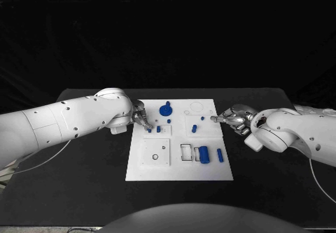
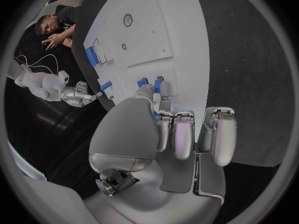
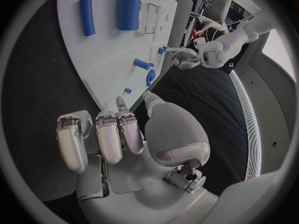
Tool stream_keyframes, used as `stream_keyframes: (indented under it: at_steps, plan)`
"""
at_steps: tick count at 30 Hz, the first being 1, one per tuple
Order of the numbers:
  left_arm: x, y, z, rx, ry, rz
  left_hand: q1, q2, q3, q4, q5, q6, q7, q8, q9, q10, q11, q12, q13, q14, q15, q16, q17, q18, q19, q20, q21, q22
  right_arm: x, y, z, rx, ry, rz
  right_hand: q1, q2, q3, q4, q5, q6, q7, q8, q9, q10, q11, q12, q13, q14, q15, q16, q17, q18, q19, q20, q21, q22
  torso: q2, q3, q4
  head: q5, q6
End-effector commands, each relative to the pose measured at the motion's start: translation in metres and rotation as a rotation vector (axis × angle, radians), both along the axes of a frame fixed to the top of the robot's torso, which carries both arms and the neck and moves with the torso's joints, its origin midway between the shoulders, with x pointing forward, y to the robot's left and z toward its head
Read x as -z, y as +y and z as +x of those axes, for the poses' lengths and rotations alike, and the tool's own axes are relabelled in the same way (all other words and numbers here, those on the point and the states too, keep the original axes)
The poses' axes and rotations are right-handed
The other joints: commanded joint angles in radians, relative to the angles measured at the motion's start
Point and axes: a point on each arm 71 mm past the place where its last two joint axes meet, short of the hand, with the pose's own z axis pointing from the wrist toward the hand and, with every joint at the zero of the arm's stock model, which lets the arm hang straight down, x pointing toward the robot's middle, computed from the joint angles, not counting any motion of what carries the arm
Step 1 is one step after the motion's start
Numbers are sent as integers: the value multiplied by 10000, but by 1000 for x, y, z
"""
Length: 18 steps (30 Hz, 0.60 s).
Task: Assemble the parts on the task board
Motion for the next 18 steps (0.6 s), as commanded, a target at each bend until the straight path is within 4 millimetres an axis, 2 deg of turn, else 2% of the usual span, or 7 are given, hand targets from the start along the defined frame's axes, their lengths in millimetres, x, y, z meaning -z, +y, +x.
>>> stream_keyframes:
  at_steps: [1,12,18]
  plan:
    - [0,-2,-1,149,49,-222,197,31,81,3,112,45,-32,41,30,1059,-63,60,2630,1040,-8,26,2630,-74,1052,-43,25,2634,1,1,-1,-111,64,-22,17,113,-24,20,51,-62,69,58,9,1049,75,28,2635,1041,96,41,2634,-67,1047,35,45,2632,-2,0,5,1,-3]
    - [-4,5,-3,11,-61,-295,198,-2,89,26,134,63,-27,51,35,1059,-58,60,2630,1040,-7,26,2630,-74,1052,-41,25,2634,1,1,0,-113,66,-30,17,113,-24,20,51,-62,69,58,9,1049,75,28,2635,1041,96,41,2634,-67,1047,35,45,2632,-8,6,10,30,-17]
    - [-5,6,-2,-51,-66,-304,198,-4,99,40,139,80,-27,60,39,1059,-57,60,2630,1040,-7,26,2630,-74,1052,-40,25,2634,1,1,0,-108,65,-34,17,113,-24,20,51,-62,69,58,9,1049,75,28,2635,1041,96,41,2634,-67,1047,35,45,2632,1,-5,5,29,-19]
